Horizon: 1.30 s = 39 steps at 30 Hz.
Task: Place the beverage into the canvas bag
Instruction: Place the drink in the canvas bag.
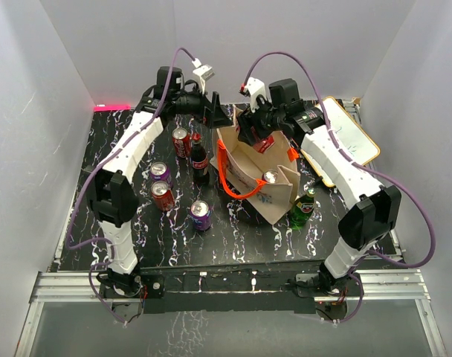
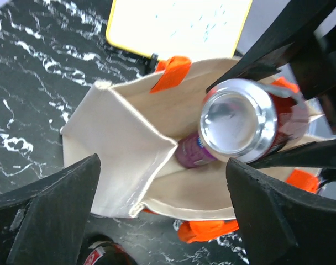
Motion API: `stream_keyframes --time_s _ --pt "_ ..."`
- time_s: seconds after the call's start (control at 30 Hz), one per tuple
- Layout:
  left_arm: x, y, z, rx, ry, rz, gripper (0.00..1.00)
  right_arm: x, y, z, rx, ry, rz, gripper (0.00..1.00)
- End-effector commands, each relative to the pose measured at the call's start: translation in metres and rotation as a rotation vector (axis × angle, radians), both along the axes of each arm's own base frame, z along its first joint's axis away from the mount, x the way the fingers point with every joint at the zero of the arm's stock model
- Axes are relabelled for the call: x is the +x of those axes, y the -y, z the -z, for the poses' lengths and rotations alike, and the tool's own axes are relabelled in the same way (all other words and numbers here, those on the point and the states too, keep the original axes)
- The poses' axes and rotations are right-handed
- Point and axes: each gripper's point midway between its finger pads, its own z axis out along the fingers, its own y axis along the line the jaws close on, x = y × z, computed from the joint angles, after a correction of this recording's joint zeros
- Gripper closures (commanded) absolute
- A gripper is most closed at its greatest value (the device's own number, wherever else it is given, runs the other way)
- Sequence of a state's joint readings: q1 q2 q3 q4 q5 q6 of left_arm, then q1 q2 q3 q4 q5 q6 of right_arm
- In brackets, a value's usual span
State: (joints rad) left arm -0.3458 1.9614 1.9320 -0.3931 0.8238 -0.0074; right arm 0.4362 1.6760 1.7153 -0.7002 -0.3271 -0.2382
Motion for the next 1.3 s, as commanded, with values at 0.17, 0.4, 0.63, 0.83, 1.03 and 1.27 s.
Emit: stream_keyframes --time_s 0.17,0.4,0.63,0.83,1.03,1.27 --pt "-0.035 0.008 -0.141 -0.319 0.025 0.008 0.05 0.006 -0.001 -0.113 0.161 0.29 0.019 0.92" --pt "-0.031 0.004 -0.144 -0.405 -0.19 0.024 0.09 0.004 -0.017 -0.138 0.233 0.398 -0.008 0.92" --pt "-0.024 0.002 -0.14 -0.445 -0.33 0.044 0.11 0.004 -0.026 -0.154 0.236 0.466 0.0 0.92" --pt "-0.023 0.005 -0.131 -0.436 -0.406 0.068 0.14 0.005 -0.034 -0.16 0.232 0.487 -0.002 0.92" --pt "-0.027 0.006 -0.128 -0.434 -0.443 0.098 0.15 0.008 -0.035 -0.163 0.228 0.501 0.008 0.92" --pt "-0.036 0.015 -0.123 -0.417 -0.462 0.151 0.15 0.015 -0.037 -0.162 0.221 0.506 0.02 0.92"
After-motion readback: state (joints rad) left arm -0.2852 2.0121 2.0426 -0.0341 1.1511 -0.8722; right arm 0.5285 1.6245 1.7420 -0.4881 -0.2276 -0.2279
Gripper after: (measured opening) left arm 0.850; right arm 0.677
